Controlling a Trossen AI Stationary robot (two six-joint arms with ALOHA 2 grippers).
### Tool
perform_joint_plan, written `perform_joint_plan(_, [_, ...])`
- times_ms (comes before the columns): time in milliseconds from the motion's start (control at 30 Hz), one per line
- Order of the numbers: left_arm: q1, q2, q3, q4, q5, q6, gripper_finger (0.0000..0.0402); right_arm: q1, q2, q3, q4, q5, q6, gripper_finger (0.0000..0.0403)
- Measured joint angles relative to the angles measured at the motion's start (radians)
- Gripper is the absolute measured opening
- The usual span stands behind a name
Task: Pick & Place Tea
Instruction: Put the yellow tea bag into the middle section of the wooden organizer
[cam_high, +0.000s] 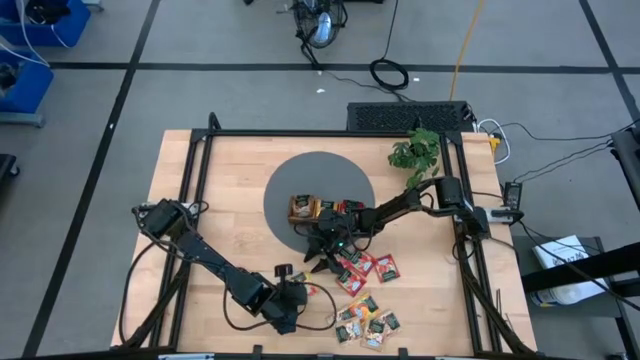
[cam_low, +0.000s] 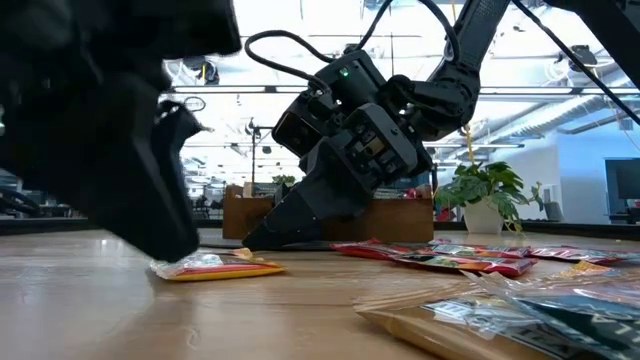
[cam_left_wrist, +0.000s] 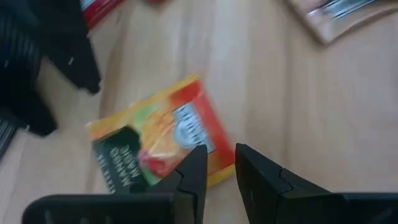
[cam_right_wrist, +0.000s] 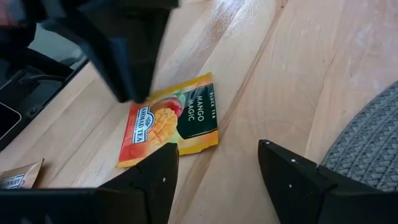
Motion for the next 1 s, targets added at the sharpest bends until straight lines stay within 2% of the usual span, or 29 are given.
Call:
perform_joint_plan(367, [0.0, -0.007, -0.145, 0.181, -0.007, -0.111, 0.0087, 0.0, -0.006, 0.0, -0.021, -0.008, -0.002, 0.0212])
perform_joint_plan(667, [0.0, -0.006, -0.15, 0.181, -0.015, -0.104, 0.0087, 0.0, -0.017, 0.002, -0.151, -0.138, 0.081, 0.0212])
perform_joint_plan(900, [0.001, -0.005, -0.15, 0.174, -0.027, -0.092, 0.0087, 0.038, -0.016, 0.002, -0.252, -0.134, 0.111, 0.0204])
perform_joint_plan(1000, [0.004, -0.004, -0.15, 0.173, -0.027, -0.092, 0.0087, 0.047, -0.015, 0.002, -0.294, -0.097, 0.121, 0.0204])
